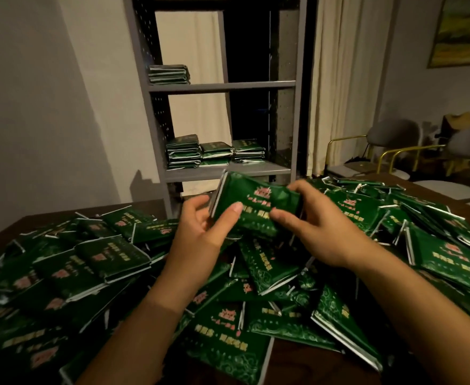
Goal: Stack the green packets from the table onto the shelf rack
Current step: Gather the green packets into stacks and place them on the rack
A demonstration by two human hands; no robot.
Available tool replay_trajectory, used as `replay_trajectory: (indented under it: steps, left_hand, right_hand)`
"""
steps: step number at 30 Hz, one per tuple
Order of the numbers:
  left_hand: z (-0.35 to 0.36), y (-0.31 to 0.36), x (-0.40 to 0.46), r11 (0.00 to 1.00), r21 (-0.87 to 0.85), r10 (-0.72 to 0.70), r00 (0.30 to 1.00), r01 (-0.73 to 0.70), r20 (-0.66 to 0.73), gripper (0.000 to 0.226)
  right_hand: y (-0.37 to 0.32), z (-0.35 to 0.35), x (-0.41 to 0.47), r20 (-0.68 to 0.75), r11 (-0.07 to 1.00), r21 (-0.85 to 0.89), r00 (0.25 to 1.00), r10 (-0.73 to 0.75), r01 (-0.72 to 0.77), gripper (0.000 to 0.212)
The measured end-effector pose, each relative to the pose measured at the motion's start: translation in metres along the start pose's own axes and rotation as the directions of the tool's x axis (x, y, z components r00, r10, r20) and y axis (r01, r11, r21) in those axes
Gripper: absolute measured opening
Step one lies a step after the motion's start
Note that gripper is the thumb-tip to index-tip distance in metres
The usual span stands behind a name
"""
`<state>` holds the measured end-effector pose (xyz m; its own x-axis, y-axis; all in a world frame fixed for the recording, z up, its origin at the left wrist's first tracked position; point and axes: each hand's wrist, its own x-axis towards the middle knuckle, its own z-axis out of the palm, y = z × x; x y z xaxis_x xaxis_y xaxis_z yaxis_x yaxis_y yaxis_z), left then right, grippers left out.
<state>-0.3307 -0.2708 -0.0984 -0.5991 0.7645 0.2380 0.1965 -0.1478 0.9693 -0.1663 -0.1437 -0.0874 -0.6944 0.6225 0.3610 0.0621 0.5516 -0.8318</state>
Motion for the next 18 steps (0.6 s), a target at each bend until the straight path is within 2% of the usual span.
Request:
replay_trajectory:
  steps: [2, 5, 6, 7, 8, 10, 11, 12, 14, 16, 18]
  left_hand:
    - [0.000, 0.002, -0.001, 0.996, -0.067, -0.047, 0.997, 0.052, 0.068, 0.056]
    - [-0.008, 0.002, 0.001, 0.994, -0.067, -0.078, 0.993, 0.084, 0.089, 0.033]
    - [-0.011, 0.001, 0.002, 0.993, -0.072, -0.085, 0.994, 0.090, 0.076, 0.028]
    - [-0.013, -0.001, 0.004, 0.992, -0.086, -0.087, 0.994, 0.092, 0.059, 0.028]
    - [-0.014, -0.003, 0.006, 0.988, -0.114, -0.097, 0.995, 0.100, 0.034, 0.033]
    - [-0.018, -0.008, 0.011, 0.976, -0.185, -0.126, 0.991, 0.117, -0.037, 0.044]
    - [-0.020, -0.011, 0.015, 0.971, -0.201, -0.144, 0.987, 0.126, -0.077, 0.043]
    - [-0.023, -0.016, 0.019, 0.966, -0.218, -0.170, 0.978, 0.141, -0.122, 0.044]
    - [-0.028, -0.026, 0.028, 0.951, -0.262, -0.216, 0.957, 0.163, -0.191, 0.060]
    - [-0.036, -0.047, 0.042, 0.953, -0.260, -0.222, 0.943, 0.155, -0.250, 0.079]
    - [-0.038, -0.056, 0.047, 0.952, -0.267, -0.223, 0.940, 0.153, -0.258, 0.085]
  right_hand:
    - [-0.003, 0.007, -0.001, 0.074, 0.999, -0.001, 0.996, -0.052, 0.052, 0.018]
    - [-0.010, 0.010, -0.001, 0.079, 0.996, 0.085, 0.996, -0.046, 0.039, 0.021]
    - [-0.010, 0.010, -0.001, 0.033, 1.000, 0.021, 0.999, -0.009, 0.008, 0.027]
    - [-0.009, 0.008, -0.001, -0.046, 0.990, -0.138, 0.998, 0.031, -0.037, 0.036]
    - [-0.007, 0.004, -0.001, -0.133, 0.925, -0.365, 0.989, 0.062, -0.107, 0.048]
    - [-0.007, -0.002, -0.005, -0.221, 0.630, -0.739, 0.969, 0.108, -0.238, 0.076]
    - [-0.008, -0.002, -0.007, -0.206, 0.502, -0.825, 0.965, 0.163, -0.261, 0.092]
    - [-0.009, -0.001, -0.009, -0.179, 0.419, -0.869, 0.957, 0.229, -0.263, 0.108]
    - [-0.011, 0.003, -0.011, -0.139, 0.335, -0.908, 0.934, 0.328, -0.253, 0.123]
    - [-0.014, 0.008, -0.011, -0.119, 0.292, -0.928, 0.924, 0.362, -0.233, 0.125]
    - [-0.017, 0.012, -0.011, -0.113, 0.275, -0.935, 0.923, 0.367, -0.224, 0.123]
